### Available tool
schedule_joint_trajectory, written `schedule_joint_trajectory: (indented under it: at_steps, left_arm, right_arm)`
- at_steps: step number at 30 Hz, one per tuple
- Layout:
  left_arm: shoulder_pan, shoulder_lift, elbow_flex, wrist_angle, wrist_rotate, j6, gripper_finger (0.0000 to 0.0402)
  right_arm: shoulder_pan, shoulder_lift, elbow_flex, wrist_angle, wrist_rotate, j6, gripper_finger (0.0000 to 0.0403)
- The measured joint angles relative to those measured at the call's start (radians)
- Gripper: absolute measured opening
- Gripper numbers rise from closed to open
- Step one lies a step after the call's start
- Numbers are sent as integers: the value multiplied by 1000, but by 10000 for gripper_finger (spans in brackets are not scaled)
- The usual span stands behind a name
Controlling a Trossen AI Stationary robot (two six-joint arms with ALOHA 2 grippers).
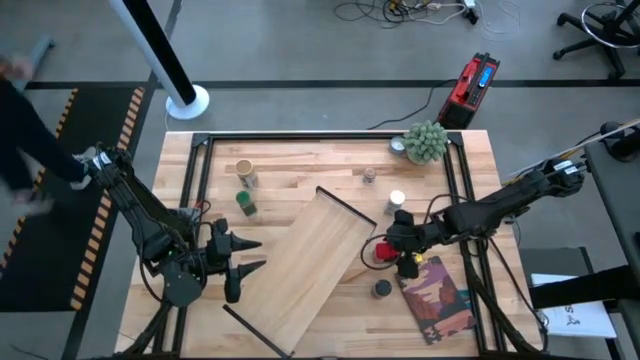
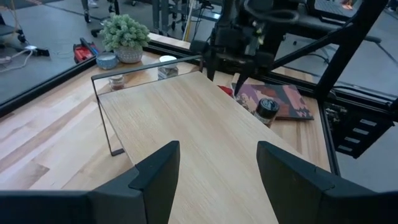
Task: Shelf spices
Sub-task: Put the green seasoning bottle on the shelf
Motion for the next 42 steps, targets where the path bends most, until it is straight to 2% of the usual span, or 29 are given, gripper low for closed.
schedule_joint_trajectory:
  at_steps: [8, 12, 18, 25, 29, 32, 36, 42]
  left_arm:
    - [4, 0, 0, 10, 40, -17, 204]
    - [4, 0, 0, 11, 52, -21, 204]
    - [5, 0, 0, 11, 52, -31, 204]
    - [16, -4, 15, -2, 51, -15, 204]
    - [24, -18, 29, -41, 51, 0, 204]
    - [44, -45, 33, -95, 68, -24, 204]
    - [66, -85, 34, -242, 168, -167, 204]
    - [111, -144, 45, -616, 270, -466, 204]
  right_arm:
    - [6, -78, 164, -198, 6, -17, 262]
    - [8, -139, 247, -257, 76, -58, 258]
    - [9, -204, 348, -267, 98, -127, 264]
    - [9, -208, 475, -281, 107, -211, 265]
    - [5, -192, 578, -282, 116, -349, 258]
    - [-3, -174, 663, -276, 165, -424, 254]
    - [-3, -159, 701, -278, 160, -438, 251]
    - [-3, -135, 663, -278, 188, -445, 254]
